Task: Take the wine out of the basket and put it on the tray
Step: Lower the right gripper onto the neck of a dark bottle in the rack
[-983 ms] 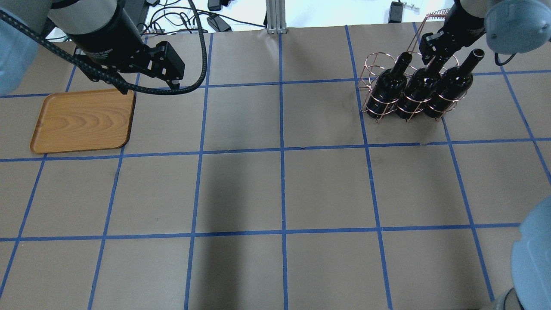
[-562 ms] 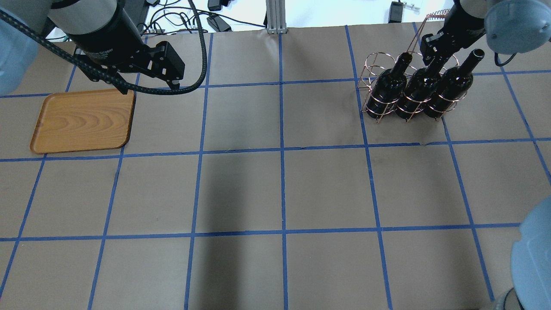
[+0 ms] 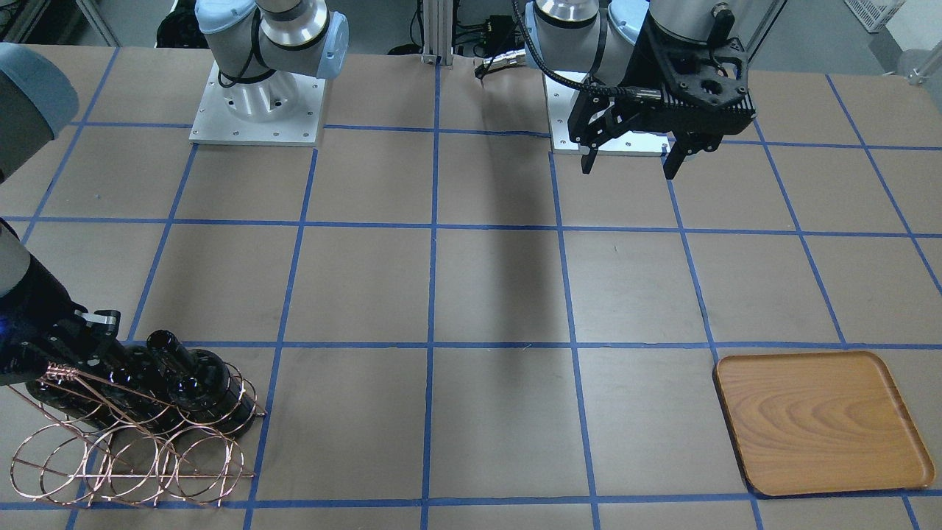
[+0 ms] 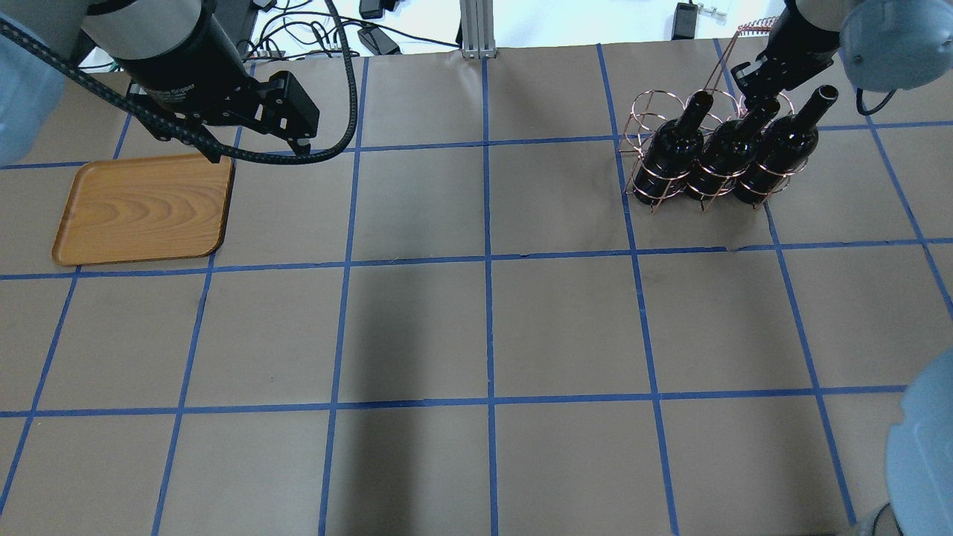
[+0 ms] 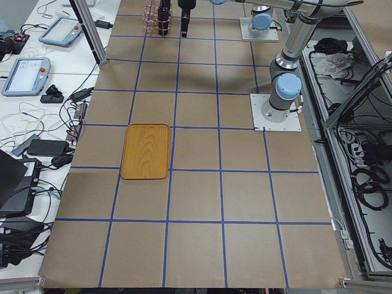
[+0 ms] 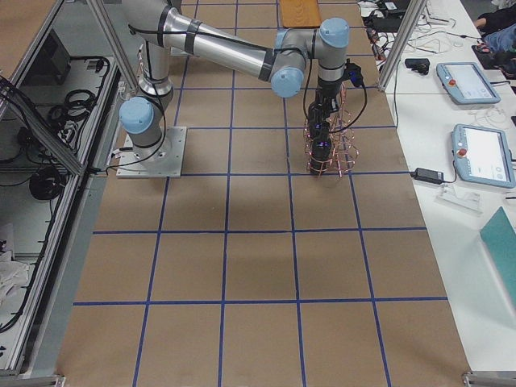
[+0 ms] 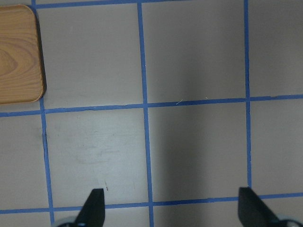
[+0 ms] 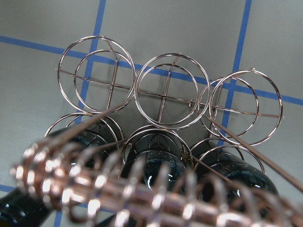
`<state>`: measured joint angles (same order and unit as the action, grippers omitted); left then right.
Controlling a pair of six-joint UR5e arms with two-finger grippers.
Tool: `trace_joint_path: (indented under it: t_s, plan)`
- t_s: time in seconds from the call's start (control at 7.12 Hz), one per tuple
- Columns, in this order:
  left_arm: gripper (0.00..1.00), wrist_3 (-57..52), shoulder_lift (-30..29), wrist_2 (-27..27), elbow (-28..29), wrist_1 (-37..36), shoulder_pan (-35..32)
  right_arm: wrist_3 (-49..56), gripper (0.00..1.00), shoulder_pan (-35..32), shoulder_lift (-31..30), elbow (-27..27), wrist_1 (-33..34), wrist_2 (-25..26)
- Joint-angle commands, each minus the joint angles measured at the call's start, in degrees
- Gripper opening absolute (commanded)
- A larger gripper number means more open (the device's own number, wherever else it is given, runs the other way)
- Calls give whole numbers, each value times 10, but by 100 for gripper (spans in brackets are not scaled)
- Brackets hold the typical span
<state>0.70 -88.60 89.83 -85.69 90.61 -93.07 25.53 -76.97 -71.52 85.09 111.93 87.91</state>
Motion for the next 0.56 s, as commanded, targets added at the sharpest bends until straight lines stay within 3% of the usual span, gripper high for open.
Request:
trace_joint_path:
  t_s: [0.0,0.28,0.42]
  plan:
    - [100,0,0,0,0,0,0,17,72,0,2,-5,3,1]
    - [100,0,0,1,0,0,0,17,91,0,2,-6,4,1]
    - [100,0,0,0,0,0,0,17,91,0,2,-5,-2,1]
